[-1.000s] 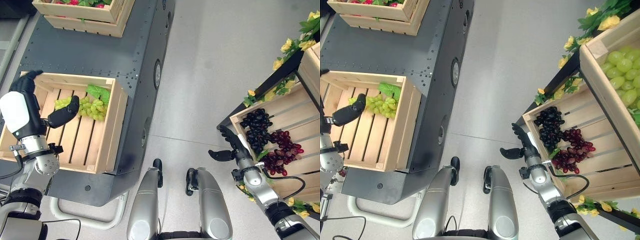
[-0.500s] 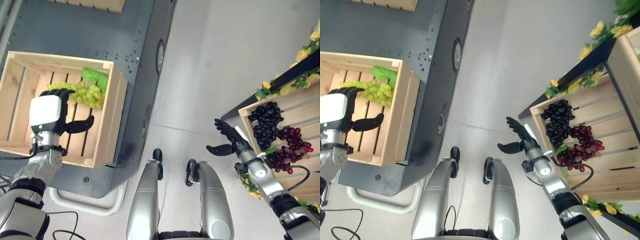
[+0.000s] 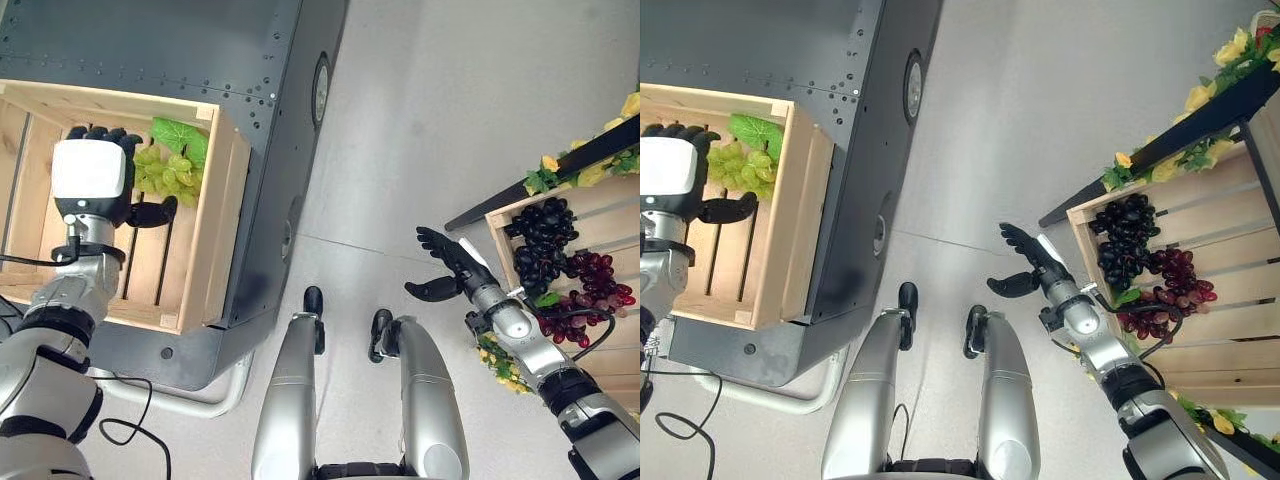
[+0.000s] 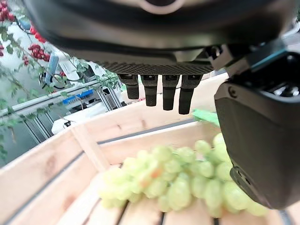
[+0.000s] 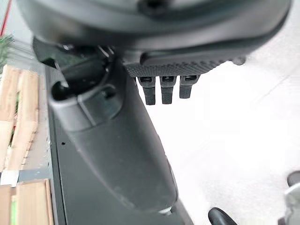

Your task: Pick up the fruits from the basket on one side to the basket on the other side

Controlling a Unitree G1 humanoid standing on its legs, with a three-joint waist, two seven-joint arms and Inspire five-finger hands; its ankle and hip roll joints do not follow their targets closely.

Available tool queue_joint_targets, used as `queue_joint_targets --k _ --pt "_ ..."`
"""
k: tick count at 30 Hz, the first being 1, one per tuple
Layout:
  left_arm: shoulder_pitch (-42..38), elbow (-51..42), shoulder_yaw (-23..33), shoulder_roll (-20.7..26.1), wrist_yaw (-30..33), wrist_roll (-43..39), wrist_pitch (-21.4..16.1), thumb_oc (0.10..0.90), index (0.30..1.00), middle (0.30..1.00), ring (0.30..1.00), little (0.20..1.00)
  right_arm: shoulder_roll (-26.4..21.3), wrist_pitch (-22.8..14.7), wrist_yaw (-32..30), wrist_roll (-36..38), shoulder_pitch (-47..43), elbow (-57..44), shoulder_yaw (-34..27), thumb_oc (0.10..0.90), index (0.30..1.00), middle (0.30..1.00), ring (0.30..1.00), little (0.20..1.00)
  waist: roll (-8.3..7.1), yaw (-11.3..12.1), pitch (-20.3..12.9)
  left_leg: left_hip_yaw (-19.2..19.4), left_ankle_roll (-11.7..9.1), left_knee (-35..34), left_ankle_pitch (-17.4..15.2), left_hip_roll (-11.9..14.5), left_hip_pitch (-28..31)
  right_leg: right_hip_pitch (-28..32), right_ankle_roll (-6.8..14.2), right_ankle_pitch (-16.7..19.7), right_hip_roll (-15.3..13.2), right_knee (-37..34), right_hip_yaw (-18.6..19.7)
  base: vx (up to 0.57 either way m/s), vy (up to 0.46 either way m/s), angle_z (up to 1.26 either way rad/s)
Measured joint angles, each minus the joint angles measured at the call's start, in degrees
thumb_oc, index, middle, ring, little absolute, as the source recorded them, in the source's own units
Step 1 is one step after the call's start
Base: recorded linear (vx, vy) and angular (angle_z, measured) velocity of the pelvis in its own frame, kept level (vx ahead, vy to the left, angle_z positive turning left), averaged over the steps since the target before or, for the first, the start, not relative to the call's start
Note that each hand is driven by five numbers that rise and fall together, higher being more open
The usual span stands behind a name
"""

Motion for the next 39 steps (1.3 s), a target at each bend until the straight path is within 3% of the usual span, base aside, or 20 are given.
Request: queue_joint_targets --k 9,12,19,27,39 --pt "-3.1 0.6 -4.0 0.1 -0.6 3.9 0.9 0.8 0.9 0.9 0.9 0.9 0.0 0.0 0.5 0.3 -1.3 0.5 0.3 0.8 0.9 0.9 0.9 0.9 -0.18 0.2 0.0 0.0 0.3 -0.1 0.2 0.3 -0.9 -0.1 0.0 0.0 -0.2 -0.6 -0.9 -0.01 -0.002 0.04" --pt "-3.7 1.0 -6.1 0.1 -3.6 4.1 0.9 0.8 0.9 0.9 0.9 0.9 0.0 0.0 0.8 2.0 -2.2 1.8 0.3 0.8 0.9 0.9 0.9 0.9 -0.29 0.2 0.0 -0.1 0.3 -0.3 0.2 0.4 -1.1 -0.1 0.1 0.0 -0.1 -1.0 -1.1 0.0 0.0 0.0" --pt "-5.2 1.6 -7.5 0.1 -6.5 4.1 0.5 0.8 0.9 0.9 0.9 0.9 0.0 -0.1 1.0 2.2 -2.5 2.2 0.3 0.8 0.9 0.9 0.9 0.9 -1.29 -0.2 -0.1 0.1 0.5 -0.8 0.3 0.7 -1.8 -0.3 0.1 0.1 -0.2 -1.7 -1.8 0.0 -0.001 0.04" --pt "-7.7 1.5 -8.6 0.1 -9.1 4.2 0.5 0.8 0.9 0.9 0.9 0.9 0.1 -0.3 1.0 2.3 -3.5 2.2 0.3 0.8 0.9 0.9 0.9 0.9 -1.39 -0.4 -0.1 0.1 0.5 -0.9 0.4 0.7 -2.7 -1.1 0.2 0.1 -0.2 -1.9 -1.9 0.0 0.0 0.0" --pt "-11.6 1.6 -10.7 0.2 -9.3 4.2 0.4 0.8 0.9 0.9 0.9 0.9 0.0 -1.4 1.0 4.1 -3.7 2.2 0.3 0.8 0.9 0.9 0.9 0.9 -2.38 -0.6 0.0 0.2 0.9 0.1 0.5 0.7 -5.5 -3.4 0.3 0.2 -0.4 -1.4 -2.2 0.0 0.0 0.0"
